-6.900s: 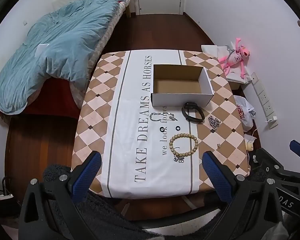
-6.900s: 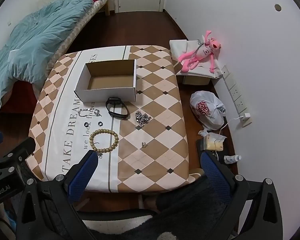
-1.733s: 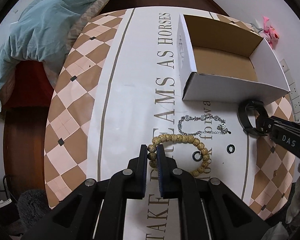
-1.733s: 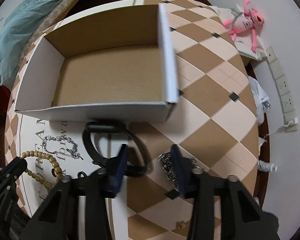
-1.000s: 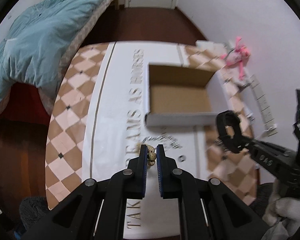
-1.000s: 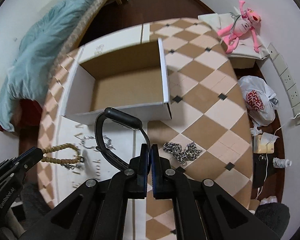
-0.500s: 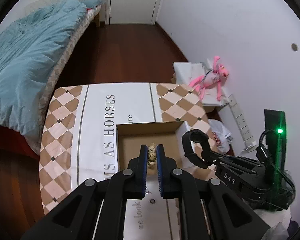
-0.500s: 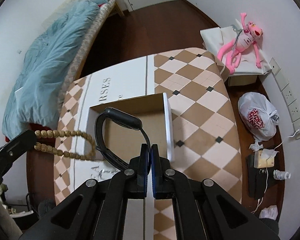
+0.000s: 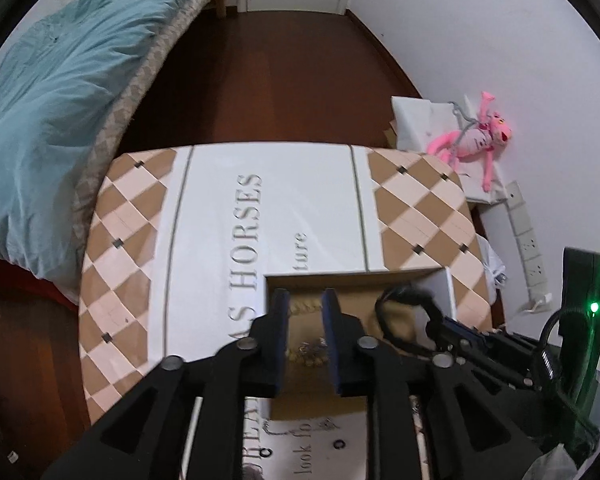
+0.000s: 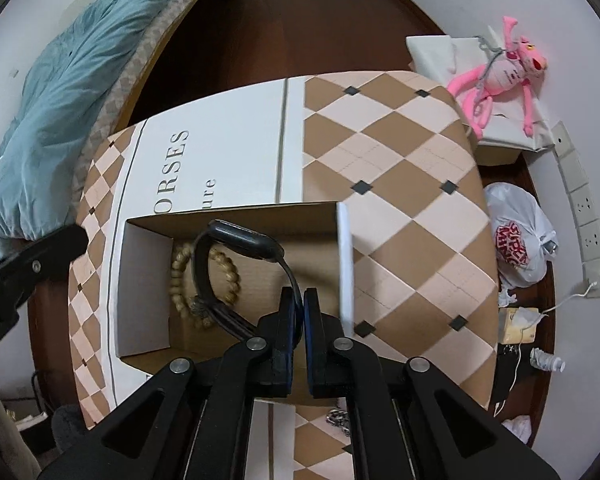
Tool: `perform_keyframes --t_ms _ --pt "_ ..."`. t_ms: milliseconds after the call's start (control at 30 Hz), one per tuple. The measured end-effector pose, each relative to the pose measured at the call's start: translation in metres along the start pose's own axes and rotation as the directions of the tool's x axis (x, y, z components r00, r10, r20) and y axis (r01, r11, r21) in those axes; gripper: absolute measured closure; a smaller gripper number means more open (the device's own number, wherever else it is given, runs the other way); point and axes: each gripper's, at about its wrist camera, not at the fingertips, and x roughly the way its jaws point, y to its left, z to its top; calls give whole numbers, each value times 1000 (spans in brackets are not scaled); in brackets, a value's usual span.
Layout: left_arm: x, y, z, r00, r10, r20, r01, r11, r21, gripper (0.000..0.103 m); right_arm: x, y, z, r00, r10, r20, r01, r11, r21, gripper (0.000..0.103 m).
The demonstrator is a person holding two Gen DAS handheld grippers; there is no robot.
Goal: Organize jewelry
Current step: 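Carry both items into the white box and open both tools, then lift both tools out of the box and back away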
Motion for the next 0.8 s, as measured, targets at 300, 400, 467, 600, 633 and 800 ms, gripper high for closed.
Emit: perform_keyframes --t_ms 300,400,467,600,633,800 --pt "-5 22 -12 990 131 42 -130 991 -24 7 -33 14 -10 995 -46 84 48 998 -29 32" --pt "-3 29 -29 988 147 56 -145 989 -33 3 -33 13 -18 991 -112 67 115 992 -44 6" --pt "0 30 -40 987 155 53 -153 988 -33 2 -27 11 -29 987 -152 55 155 986 -60 5" --pt "9 24 -59 984 176 32 -175 984 -26 1 -17 5 -44 983 -178 40 181 981 -71 5" --pt "11 22 -63 984 177 28 -176 984 -24 1 -17 4 -48 983 -181 42 184 980 -71 5" --pt "4 14 -77 983 177 41 -176 984 -26 1 -27 -1 -59 977 -199 77 203 977 -61 5"
